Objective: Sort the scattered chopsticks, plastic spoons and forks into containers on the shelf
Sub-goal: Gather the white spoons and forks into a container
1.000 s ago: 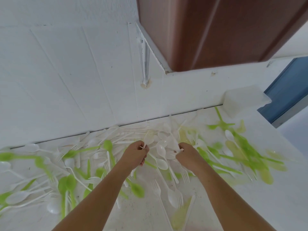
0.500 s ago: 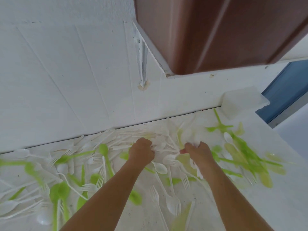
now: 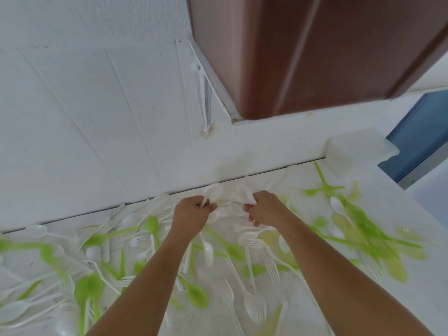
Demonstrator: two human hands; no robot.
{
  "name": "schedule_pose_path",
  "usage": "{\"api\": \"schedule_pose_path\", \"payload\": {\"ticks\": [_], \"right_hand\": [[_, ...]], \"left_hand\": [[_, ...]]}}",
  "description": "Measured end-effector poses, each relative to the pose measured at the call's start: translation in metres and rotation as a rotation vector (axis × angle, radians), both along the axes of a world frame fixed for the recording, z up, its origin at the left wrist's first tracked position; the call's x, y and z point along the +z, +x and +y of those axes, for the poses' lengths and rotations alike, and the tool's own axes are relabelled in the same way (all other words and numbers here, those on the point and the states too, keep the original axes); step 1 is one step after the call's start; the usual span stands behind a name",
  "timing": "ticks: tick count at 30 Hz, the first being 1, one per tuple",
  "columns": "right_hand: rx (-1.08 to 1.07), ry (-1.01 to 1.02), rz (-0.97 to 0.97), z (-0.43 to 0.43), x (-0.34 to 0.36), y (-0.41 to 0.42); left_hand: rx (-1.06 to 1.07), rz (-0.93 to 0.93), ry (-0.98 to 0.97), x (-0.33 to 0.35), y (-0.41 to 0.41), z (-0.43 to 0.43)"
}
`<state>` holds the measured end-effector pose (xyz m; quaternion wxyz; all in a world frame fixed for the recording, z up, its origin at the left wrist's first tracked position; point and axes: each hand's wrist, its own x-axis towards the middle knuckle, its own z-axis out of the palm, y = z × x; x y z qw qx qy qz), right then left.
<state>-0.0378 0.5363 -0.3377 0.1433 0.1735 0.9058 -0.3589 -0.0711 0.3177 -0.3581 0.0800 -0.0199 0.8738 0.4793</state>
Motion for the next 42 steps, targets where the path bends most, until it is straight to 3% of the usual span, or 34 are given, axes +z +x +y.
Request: {"api": "schedule_pose_path", "payload": {"ticks": [5, 8, 12, 16, 19, 25, 30, 36, 40, 42], "right_hand": [[0.001, 0.192, 0.07, -0.013, 0.003, -0.01], [0.018, 0.281, 0.014, -0.018, 0.002, -0.008], [0.098, 0.435, 0.011, -0.024, -0.011, -0.005], [0.182, 0.541, 0.026, -0.028, -0.025, -0.005], [0.069, 0.4, 0.043, -0.022, -0.018, -0.003], [-0.32, -0.083, 0.089, 0.024, 0.016, 0.005], [-0.34, -0.283, 0.101, 0.041, 0.037, -0.002], [-0.39, -0.303, 0.239, 0.027, 0.051, -0.014], [-0.492, -0.576, 0.4, 0.019, 0.052, -0.02], [-0.478, -0.569, 0.371, 0.018, 0.048, -0.021]], "left_hand": [[0.052, -0.031, 0.244, 0.01, -0.015, -0.022], [0.076, -0.077, 0.315, 0.006, -0.017, -0.025], [0.074, -0.159, 0.263, -0.004, -0.015, -0.028], [-0.06, -0.137, -0.078, -0.018, -0.014, -0.022], [-0.143, -0.054, -0.251, -0.025, -0.013, -0.018], [-0.244, 0.056, -0.549, -0.028, -0.012, -0.008], [-0.305, 0.068, -0.651, -0.024, -0.012, -0.004], [-0.257, 0.087, -0.59, -0.024, -0.01, -0.007], [-0.052, 0.084, -0.313, -0.008, -0.014, -0.007], [0.015, 0.068, -0.157, 0.002, -0.016, -0.009]]}}
